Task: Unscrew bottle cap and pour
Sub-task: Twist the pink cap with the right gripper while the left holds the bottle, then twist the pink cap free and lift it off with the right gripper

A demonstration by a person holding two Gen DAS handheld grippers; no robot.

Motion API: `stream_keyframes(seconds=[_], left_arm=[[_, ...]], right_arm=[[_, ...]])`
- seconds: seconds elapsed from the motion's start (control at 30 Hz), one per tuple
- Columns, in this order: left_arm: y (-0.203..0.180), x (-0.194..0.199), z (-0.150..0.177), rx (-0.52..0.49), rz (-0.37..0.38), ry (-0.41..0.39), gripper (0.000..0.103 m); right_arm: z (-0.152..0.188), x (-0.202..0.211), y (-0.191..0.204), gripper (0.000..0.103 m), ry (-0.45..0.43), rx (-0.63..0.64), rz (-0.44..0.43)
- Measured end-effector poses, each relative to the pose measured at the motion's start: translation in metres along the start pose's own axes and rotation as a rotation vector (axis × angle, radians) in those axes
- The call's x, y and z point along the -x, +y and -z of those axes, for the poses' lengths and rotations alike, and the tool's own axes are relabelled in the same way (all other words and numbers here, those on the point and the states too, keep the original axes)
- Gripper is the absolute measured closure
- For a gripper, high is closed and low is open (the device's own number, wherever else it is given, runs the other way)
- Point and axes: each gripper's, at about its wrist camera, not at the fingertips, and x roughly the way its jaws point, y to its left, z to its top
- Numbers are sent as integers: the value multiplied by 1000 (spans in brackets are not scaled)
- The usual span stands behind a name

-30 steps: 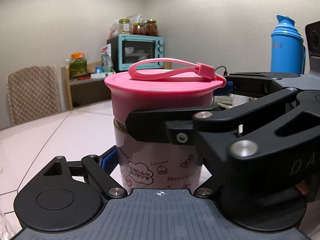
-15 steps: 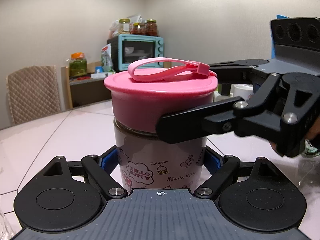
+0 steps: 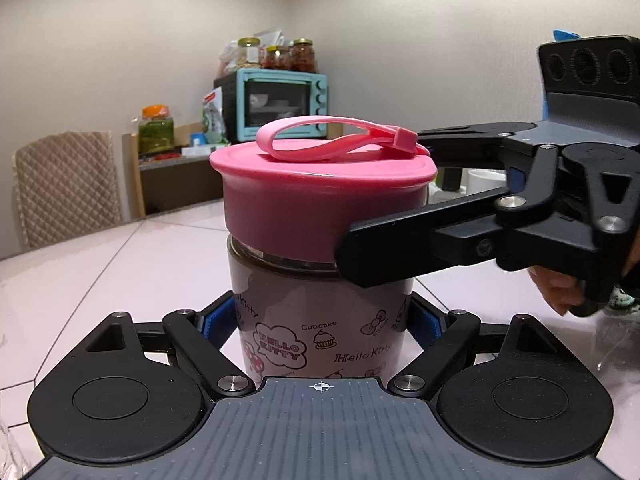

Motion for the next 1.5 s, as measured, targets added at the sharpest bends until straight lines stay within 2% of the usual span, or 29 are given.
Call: stream_keyframes(seconds=[0.23, 0.5, 0.63, 0.9, 1.03, 1.3, 1.5], left_arm=[[0, 1, 0, 0, 0, 0, 13], [0, 0, -1, 0, 0, 0, 13], [0, 0, -1, 0, 0, 0, 13], [0, -1, -1, 0, 0, 0, 13], [-1, -1, -1, -1, 0, 0, 13], [0, -1, -1, 0, 1, 0, 13], [-2, -1, -1, 0, 1, 0, 13]], right_arm=[[-3, 5, 32, 5, -24, -33, 206], [2, -5, 53, 5, -47, -50, 325], [4, -14, 53, 6, -52, -64, 358], [10, -21, 51, 7, -49, -102, 388], [12, -22, 48, 11, -52, -122, 394], [14, -26, 48, 18, -46, -120, 377], [16, -22, 43, 18, -61, -132, 340]])
